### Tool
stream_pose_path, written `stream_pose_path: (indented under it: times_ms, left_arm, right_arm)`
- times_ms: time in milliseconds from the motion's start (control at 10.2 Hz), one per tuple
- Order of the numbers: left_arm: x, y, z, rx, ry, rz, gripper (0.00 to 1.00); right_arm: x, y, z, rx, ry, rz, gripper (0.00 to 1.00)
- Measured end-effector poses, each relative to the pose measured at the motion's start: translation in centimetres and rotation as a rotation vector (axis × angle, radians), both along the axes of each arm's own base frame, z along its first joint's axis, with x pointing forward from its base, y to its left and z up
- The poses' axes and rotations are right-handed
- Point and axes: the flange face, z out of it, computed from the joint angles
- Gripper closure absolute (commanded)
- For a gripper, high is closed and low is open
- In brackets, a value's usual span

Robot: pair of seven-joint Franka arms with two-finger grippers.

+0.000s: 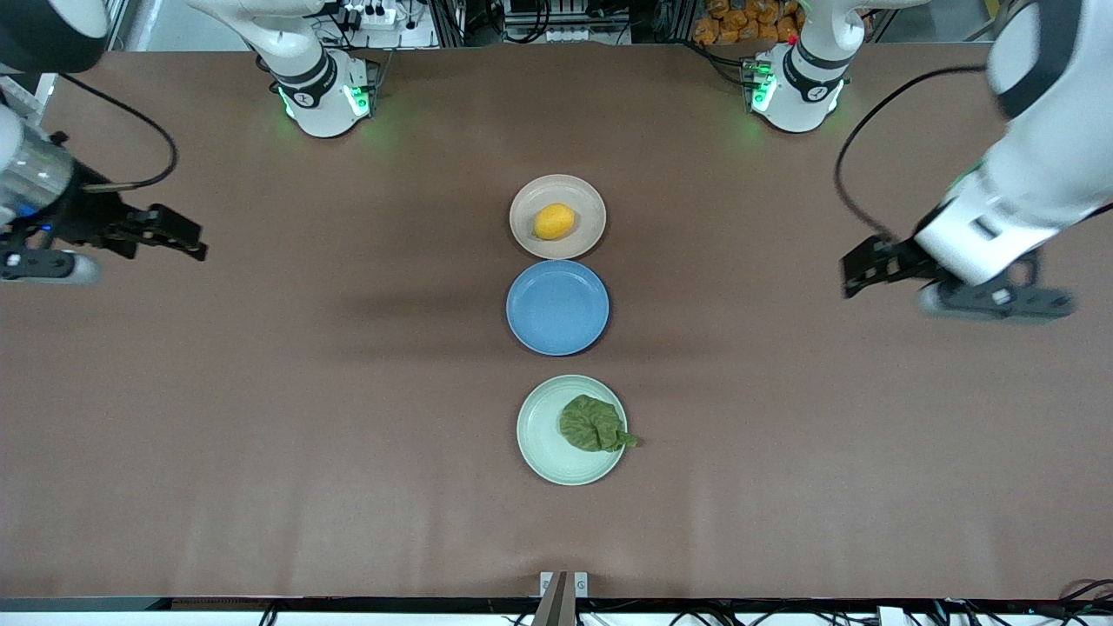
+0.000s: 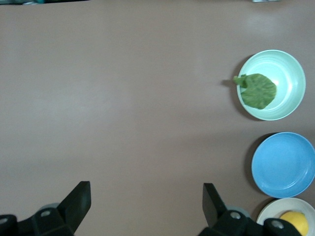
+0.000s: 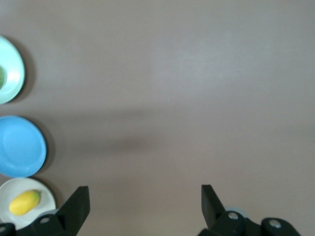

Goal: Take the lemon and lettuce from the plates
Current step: 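Reach the right gripper to the lemon while the left gripper reaches the lettuce, then lower the right gripper onto the lemon while the left gripper pinches the lettuce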

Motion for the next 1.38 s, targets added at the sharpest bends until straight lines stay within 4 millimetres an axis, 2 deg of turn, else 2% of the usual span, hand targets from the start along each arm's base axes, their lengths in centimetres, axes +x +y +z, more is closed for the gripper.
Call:
stream_pose_path:
  times_ms: [197,492,787,1082,1180,1377]
  left_arm:
    - [2.5,-3.6,-5.3,-0.038,-0.025,-0.041,0.00]
    - [4.8,-8.6,-10.8,-0.099,-0.119,-0.087,0.00]
    - [5.4,-14.7,-16.5,-0.157,-0.227,-0.177,0.00]
    - [4.6,-19.7,-21.9,-0.126,-0.339,-0.334,0.00]
    - [4.1,-21.4,-23.9,-0.134,-0.388,-0.371,0.00]
    - [3.1,-24.1,-29.4,-0.172,-0.451,-0.439,0.00]
  right_arm:
    - [-0.6,6.3,-1.9,-0.002,0.043,-0.030,0.00]
    - [-1.4,16.4,-7.1,-0.013,0.116,-0.123,0.00]
    - [-3.4,25.1,-12.6,-0.048,0.167,-0.160,0.00]
    - [-8.0,35.2,-18.0,-0.051,0.148,-0.168,0.00]
    - [-9.6,37.5,-20.2,-0.058,0.147,-0.197,0.00]
    - [-10.9,38.9,-24.7,-0.090,0.167,-0.283,0.00]
